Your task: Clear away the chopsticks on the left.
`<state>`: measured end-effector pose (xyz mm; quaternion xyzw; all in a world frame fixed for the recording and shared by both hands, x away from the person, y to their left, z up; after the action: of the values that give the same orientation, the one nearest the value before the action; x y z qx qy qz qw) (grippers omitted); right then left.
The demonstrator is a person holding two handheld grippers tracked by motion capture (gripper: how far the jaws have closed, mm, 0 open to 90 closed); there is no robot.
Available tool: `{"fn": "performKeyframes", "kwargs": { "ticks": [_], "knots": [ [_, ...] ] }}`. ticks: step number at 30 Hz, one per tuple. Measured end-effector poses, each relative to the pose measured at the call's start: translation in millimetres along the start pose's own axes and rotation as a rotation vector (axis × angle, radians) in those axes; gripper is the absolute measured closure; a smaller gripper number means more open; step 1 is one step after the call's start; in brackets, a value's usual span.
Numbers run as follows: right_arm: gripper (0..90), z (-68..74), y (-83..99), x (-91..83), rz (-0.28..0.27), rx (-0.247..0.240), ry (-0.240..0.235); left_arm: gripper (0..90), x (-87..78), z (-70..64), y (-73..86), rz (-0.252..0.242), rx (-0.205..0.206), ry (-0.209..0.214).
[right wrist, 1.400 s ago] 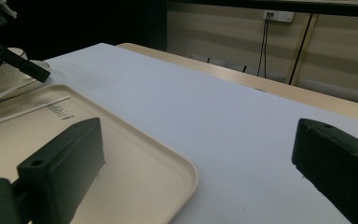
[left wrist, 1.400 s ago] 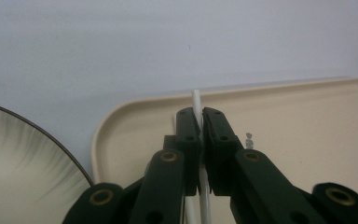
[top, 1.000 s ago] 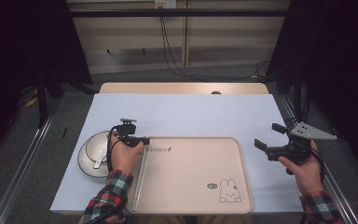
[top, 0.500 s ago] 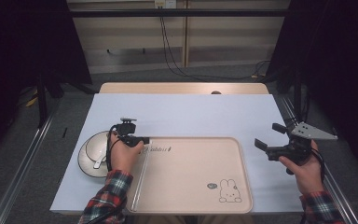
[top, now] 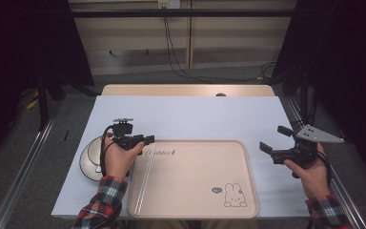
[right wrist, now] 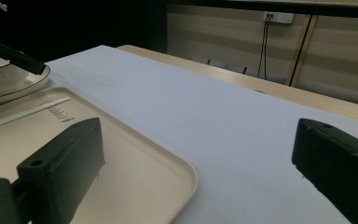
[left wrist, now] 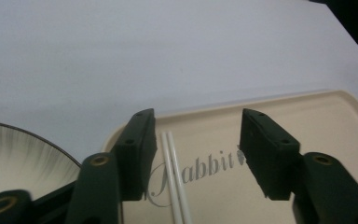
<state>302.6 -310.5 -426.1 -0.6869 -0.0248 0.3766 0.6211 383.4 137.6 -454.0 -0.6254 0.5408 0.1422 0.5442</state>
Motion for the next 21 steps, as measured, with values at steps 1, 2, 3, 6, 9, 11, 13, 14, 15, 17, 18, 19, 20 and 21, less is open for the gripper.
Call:
{"fn": "performKeyframes", "kwargs": {
  "ticks": [1, 2, 3, 6, 9, 11, 13, 14, 15, 17, 18, 19, 20, 21],
  "knots": [
    [1.7, -0.1, -0.1, 0.1, 0.000, -0.003, 0.001, 41.1, -2.0, -1.3, -0.8, -0.012, 0.005, 0.003],
    [1.7, -0.4, -0.1, 0.3, 0.002, -0.007, 0.001, 39.1, -4.4, -2.0, -1.2, -0.017, 0.012, 0.001],
    [1.7, -0.5, -0.1, 0.6, 0.001, -0.008, 0.004, 36.2, -6.0, -2.7, -1.7, -0.026, 0.026, 0.000],
    [1.8, 0.1, -0.1, 1.1, 0.004, -0.005, 0.001, 27.8, -9.1, -4.8, -2.2, -0.037, 0.060, 0.004],
    [1.8, 0.6, 0.0, 1.6, 0.006, -0.009, -0.005, 22.3, -12.3, -6.8, -2.0, -0.046, 0.097, -0.006],
    [1.8, 0.4, 0.0, 1.7, 0.006, -0.011, -0.002, 20.0, -14.0, -7.7, -1.5, -0.050, 0.101, 0.003],
    [1.8, 0.7, -0.1, 1.7, 0.005, -0.010, -0.004, 18.6, -16.1, -8.3, -0.1, -0.050, 0.108, 0.008],
    [1.8, 0.7, -0.1, 1.5, 0.007, -0.011, 0.000, 18.1, -16.9, -8.5, 0.7, -0.053, 0.110, 0.017],
    [1.7, 0.8, -0.1, 1.7, 0.004, -0.011, 0.002, 17.8, -18.6, -8.6, 2.0, -0.051, 0.116, 0.020],
    [1.7, 1.1, 0.0, 1.6, 0.006, -0.010, 0.004, 17.3, -20.9, -9.2, 3.3, -0.056, 0.122, 0.023],
    [1.7, 1.3, 0.0, 1.4, 0.008, -0.010, 0.002, 17.3, -22.5, -9.3, 4.3, -0.055, 0.125, 0.030],
    [1.7, 1.8, -0.2, 1.6, 0.007, -0.011, 0.000, 16.9, -24.0, -9.8, 5.3, -0.051, 0.122, 0.044],
    [1.7, 2.1, -0.5, 1.6, 0.005, -0.016, 0.000, 16.4, -25.3, -10.3, 6.3, -0.048, 0.118, 0.050],
    [1.8, 2.3, -0.7, 1.6, 0.005, -0.019, 0.003, 16.2, -27.0, -10.1, 7.3, -0.041, 0.126, 0.049]
  ]
}}
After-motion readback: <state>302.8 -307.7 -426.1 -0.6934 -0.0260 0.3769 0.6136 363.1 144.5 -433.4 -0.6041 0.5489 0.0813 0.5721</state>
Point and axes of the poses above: each handheld gripper's, and its own axes: x roughly forward along the jaws, y roughly out of its underside, z roughly to its left, the point moved 5 cm from there along x, roughly forward along the jaws, and after that the axes turned 12 degrees about z, right-handed, at the moved point
